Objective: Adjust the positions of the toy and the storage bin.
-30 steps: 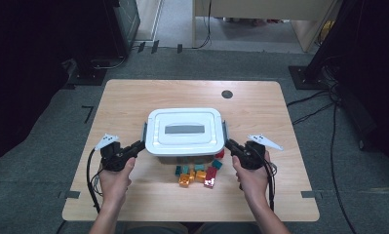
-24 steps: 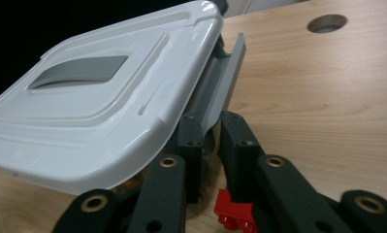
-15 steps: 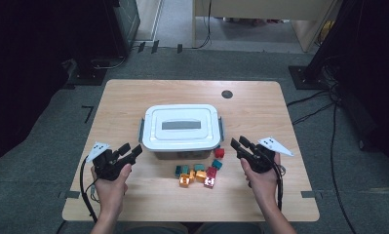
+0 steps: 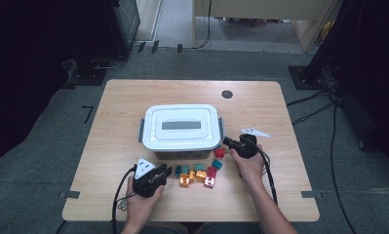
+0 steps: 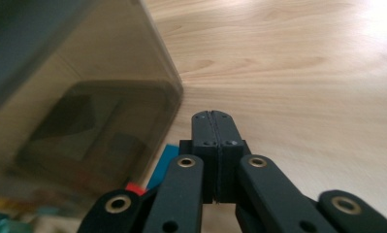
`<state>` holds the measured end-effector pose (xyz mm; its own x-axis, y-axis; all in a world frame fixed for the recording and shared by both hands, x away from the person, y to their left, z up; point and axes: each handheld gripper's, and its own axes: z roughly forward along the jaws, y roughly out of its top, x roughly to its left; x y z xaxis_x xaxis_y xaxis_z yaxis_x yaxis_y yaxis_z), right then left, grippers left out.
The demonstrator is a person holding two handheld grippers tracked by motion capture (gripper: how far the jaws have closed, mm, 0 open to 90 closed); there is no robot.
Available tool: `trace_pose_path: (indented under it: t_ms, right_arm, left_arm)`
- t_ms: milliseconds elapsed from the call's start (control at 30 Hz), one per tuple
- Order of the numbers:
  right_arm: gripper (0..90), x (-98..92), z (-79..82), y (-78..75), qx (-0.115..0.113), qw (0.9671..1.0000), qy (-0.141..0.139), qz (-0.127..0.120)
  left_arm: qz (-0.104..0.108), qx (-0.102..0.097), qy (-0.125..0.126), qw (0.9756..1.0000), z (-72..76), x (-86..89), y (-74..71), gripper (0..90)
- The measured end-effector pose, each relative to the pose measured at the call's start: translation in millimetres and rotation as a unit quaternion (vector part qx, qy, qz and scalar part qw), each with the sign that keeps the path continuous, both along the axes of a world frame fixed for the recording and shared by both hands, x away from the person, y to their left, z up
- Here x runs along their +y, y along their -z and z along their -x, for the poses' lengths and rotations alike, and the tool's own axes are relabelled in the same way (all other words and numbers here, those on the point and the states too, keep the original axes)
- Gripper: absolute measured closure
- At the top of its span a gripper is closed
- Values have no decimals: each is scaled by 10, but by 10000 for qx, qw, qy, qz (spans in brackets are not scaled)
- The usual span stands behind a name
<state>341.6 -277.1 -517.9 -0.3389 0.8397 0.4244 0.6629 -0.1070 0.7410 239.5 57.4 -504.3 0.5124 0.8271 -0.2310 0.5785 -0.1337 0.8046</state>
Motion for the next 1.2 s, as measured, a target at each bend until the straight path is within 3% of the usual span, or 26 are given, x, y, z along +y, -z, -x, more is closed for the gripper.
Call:
trace_pose_path:
  t_ms: [67,200,233,333,767,800,867,933,1000,1067,1133,1167,1200]
  right_arm:
    - [900,47,-83,37,112,9997,-195,3]
    - [900,83,-146,90,242,9994,-235,21]
    - [900,97,-159,107,377,9985,-366,-134]
    - [900,102,-137,121,464,9970,-569,-239]
    - [900,33,248,157,688,9901,-1087,-568]
    - [900,34,354,165,719,9884,-1176,-643]
    - [900,7,437,159,638,9895,-1088,-709]
    - [900,-55,451,137,501,9919,-831,-820]
    - [900,-108,402,112,333,9942,-559,-856]
    - [894,-105,330,89,318,9947,-461,-859]
    - [875,-54,267,94,306,9959,-538,-667]
    - [874,-21,244,104,327,9968,-576,-445]
    - [874,7,240,122,416,9968,-598,-342]
  left_arm:
    - [-82,40,-14,10000,-18,-60,34,737]
    - [-144,141,-5,9998,-37,-122,74,739]
    - [-166,162,75,9997,-30,-167,87,732]
    - [-178,226,188,9994,-22,-236,98,724]
    - [-258,268,782,9962,64,-511,115,703]
    - [-237,245,806,9962,75,-512,110,695]
    - [-161,192,717,9971,75,-483,95,682]
    - [-108,176,550,9983,46,-465,93,677]
    - [-99,167,460,9988,29,-461,92,666]
    - [-8,170,309,9994,-6,-458,82,665]
    - [12,214,280,9994,-42,-482,77,663]
    - [12,214,280,9994,-42,-482,77,660]
    - [-82,208,238,9995,-47,-501,81,654]
